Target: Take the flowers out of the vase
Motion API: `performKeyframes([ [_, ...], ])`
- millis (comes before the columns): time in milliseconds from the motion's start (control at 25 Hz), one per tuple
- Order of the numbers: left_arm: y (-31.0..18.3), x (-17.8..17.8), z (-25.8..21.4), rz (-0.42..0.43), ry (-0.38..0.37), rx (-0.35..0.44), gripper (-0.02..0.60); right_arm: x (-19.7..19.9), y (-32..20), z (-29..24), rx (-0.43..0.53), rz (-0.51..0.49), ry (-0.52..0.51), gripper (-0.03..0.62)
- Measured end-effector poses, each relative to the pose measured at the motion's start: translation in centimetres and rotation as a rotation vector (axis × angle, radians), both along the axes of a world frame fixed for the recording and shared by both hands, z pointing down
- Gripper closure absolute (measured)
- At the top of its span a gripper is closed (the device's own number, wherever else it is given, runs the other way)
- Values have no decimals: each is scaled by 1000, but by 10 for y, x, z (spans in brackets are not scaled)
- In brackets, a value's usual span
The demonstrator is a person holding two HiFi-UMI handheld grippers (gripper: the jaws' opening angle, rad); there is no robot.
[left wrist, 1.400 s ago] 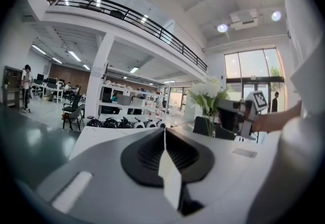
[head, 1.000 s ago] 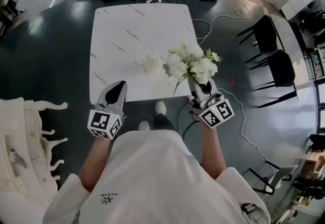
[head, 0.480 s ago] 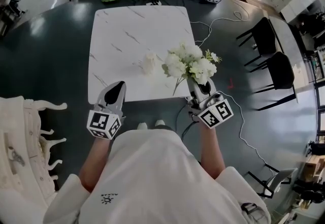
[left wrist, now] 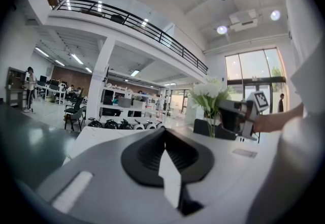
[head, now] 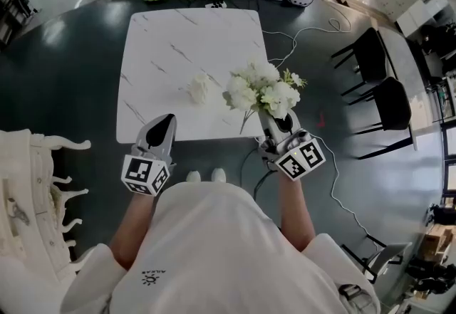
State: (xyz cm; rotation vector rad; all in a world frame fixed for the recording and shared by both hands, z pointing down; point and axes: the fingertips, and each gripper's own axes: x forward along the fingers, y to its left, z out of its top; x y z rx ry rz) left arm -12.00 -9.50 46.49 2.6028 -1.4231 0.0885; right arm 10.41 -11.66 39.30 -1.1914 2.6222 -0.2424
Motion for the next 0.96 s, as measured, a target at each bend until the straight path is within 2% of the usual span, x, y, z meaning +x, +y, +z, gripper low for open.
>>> performKeyframes([
  [480,10,12,6,-17,-14,-27,592,26,12,21,-52,16,3,517],
  [960,14,11,3,-23,-28,-39,592,30,15,18,-60,26,-8,517],
])
